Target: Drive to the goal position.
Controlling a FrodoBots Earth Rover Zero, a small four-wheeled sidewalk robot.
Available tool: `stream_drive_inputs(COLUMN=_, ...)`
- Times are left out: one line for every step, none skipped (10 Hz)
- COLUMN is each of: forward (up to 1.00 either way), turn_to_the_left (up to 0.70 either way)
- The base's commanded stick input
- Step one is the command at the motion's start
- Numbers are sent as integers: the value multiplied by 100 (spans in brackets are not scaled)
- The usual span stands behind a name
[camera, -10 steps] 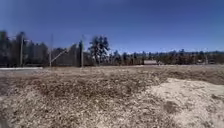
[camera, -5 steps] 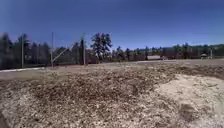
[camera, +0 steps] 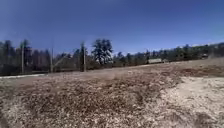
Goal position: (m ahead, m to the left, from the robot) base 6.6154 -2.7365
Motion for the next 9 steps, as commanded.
stream_drive_inputs(forward=70, turn_to_the_left=0)
stream_drive_inputs(forward=70, turn_to_the_left=0)
stream_drive_inputs(forward=70, turn_to_the_left=0)
stream_drive_inputs(forward=70, turn_to_the_left=0)
stream_drive_inputs(forward=70, turn_to_the_left=0)
stream_drive_inputs(forward=70, turn_to_the_left=1)
stream_drive_inputs(forward=70, turn_to_the_left=3)
stream_drive_inputs(forward=70, turn_to_the_left=0)
stream_drive_inputs(forward=70, turn_to_the_left=0)
